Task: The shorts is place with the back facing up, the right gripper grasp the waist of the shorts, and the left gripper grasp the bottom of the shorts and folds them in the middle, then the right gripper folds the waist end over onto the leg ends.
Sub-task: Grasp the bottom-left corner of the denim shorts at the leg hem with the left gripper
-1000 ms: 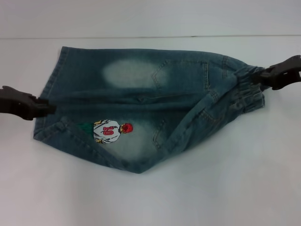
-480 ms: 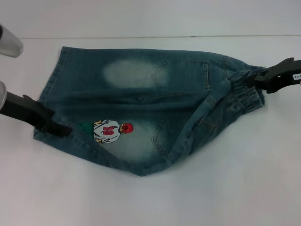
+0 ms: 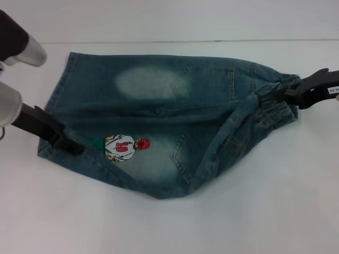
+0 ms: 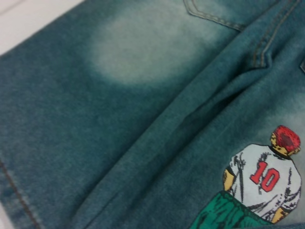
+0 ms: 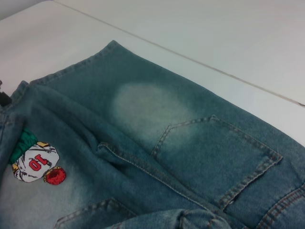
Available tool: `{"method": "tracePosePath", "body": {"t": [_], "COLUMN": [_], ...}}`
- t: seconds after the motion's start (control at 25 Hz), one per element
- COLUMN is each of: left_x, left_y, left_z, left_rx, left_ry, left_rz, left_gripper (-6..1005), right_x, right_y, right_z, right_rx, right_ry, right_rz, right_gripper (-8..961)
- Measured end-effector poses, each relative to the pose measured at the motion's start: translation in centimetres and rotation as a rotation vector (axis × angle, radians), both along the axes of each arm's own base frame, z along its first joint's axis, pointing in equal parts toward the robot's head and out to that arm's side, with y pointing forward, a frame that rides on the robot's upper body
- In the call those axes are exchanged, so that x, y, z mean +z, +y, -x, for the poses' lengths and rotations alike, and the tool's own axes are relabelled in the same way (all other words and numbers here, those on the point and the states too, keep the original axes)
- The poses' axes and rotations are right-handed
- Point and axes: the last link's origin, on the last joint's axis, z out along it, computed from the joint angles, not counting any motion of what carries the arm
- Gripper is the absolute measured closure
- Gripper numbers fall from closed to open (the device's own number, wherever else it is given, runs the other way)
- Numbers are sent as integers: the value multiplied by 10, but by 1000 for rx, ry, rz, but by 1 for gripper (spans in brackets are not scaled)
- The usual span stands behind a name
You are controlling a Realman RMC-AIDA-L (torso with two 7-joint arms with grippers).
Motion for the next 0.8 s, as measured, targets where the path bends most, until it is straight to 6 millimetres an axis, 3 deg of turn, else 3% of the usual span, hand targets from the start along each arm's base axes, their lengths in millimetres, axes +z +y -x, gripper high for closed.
{"method": "tracePosePath", "body": {"t": [0.8], "left_x": [-13], "left_y": [7], "left_z": [3], "left_rx": [5], "left_ry": [64], "left_rz": [5], "left_gripper": [225], "right_x": [-5], "right_y": [-1], "right_z": [3], "right_rx": [14], "right_ry": [-12], "right_rz": [20], "right_gripper": [917]}}
